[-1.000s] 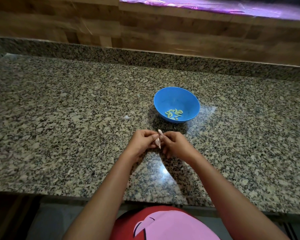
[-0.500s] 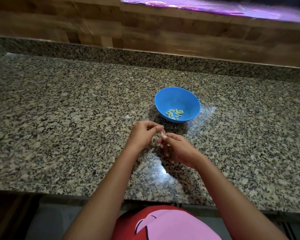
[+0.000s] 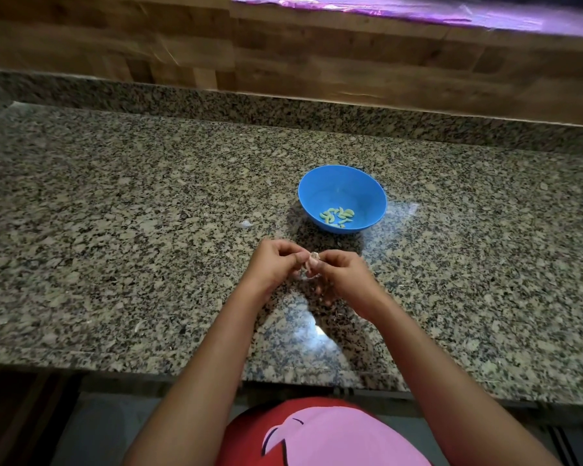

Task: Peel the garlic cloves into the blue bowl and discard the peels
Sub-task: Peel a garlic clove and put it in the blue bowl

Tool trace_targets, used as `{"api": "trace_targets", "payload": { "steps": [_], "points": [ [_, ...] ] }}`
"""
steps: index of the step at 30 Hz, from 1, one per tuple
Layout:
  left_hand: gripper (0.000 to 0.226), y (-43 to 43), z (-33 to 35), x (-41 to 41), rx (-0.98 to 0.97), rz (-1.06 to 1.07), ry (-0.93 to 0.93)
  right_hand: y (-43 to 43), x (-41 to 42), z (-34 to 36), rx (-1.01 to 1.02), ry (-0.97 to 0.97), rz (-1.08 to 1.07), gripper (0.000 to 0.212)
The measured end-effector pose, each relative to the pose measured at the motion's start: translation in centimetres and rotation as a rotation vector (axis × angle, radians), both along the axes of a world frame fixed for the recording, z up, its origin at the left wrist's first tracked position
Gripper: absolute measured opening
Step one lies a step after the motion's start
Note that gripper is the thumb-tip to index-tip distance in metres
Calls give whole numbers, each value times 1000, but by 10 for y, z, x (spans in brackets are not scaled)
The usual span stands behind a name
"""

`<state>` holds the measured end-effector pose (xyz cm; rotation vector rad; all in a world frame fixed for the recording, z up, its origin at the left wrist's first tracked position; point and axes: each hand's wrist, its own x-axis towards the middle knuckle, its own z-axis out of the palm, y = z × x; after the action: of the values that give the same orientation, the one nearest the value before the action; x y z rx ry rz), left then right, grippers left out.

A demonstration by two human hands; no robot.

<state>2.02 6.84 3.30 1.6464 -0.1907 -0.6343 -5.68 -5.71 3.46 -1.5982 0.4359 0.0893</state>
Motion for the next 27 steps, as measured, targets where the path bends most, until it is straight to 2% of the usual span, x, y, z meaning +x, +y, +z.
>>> {"api": "trace_targets", "payload": {
  "steps": [2, 7, 9, 13, 18, 21, 25, 27],
  "points": [
    [14, 0, 0, -1, -4, 9, 15, 1, 2, 1, 37, 25, -4, 15],
    [14, 2, 2, -4, -79, 83, 94, 5, 9, -1, 314, 66, -70, 13],
    [11, 3, -2, -3, -58, 127, 76, 7, 11, -3, 212, 101, -36, 14],
    [8, 5, -12, 2, 113, 122, -66, 12, 16, 2, -248, 162, 123, 22],
    [6, 1, -14, -1, 291, 88, -204, 15, 20, 3, -457, 169, 125, 21],
    [8, 1, -16, -1, 288, 106, -179, 12, 18, 2, -388, 136, 61, 11],
    [9, -3, -13, -3, 246, 97, -145, 11, 16, 1, -106, 112, 28, 21],
    [8, -3, -13, -2, 244, 107, -152, 10, 15, -1, -52, 93, 9, 20]
  ]
}}
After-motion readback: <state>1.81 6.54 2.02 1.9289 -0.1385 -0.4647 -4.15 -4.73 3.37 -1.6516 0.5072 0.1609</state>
